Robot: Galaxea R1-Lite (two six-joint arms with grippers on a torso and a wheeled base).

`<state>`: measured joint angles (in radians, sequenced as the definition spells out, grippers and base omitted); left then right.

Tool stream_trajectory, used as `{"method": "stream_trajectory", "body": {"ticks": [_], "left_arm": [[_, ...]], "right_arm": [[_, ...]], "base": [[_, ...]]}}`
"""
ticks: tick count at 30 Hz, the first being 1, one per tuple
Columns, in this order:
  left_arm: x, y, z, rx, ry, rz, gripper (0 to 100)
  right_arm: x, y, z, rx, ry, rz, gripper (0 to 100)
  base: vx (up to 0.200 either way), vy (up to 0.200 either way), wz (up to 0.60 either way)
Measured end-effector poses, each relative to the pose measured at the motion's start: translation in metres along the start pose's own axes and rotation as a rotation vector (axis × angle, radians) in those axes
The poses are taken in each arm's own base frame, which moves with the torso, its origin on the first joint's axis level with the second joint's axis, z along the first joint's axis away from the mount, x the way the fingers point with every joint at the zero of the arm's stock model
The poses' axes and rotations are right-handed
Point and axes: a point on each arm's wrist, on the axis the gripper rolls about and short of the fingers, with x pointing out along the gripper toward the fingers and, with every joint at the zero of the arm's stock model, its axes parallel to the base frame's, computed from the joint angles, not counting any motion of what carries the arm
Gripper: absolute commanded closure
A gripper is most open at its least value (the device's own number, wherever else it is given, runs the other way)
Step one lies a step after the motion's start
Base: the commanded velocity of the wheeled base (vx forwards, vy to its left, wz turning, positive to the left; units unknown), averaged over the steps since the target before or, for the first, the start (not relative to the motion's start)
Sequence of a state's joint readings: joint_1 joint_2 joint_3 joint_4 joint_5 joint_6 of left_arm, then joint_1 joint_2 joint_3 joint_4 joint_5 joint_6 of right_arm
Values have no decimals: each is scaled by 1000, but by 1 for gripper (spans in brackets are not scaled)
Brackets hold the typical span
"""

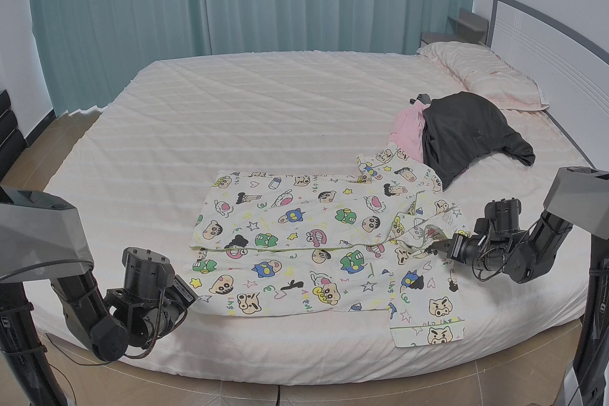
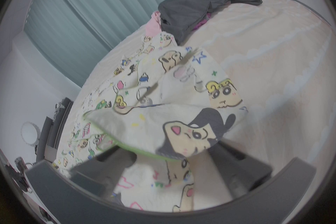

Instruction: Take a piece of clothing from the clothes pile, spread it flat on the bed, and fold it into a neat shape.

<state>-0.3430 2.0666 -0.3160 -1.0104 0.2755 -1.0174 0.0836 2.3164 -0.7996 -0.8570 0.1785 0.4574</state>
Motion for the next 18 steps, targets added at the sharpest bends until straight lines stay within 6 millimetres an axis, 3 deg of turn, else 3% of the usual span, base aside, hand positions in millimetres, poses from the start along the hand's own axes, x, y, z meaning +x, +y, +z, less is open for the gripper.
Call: {"method": "stream_trajectory", "body": {"ticks": [6,18], "left_arm": [[0,0,-1,1,6,-1,100],[0,0,-1,-1,24,-11,100]], "right_arm": [[-13,-11,-11,-41,40,-34,0],[-66,-15,-15,-34,34,-56,0]], "base": [[0,0,0],[0,0,0]]}}
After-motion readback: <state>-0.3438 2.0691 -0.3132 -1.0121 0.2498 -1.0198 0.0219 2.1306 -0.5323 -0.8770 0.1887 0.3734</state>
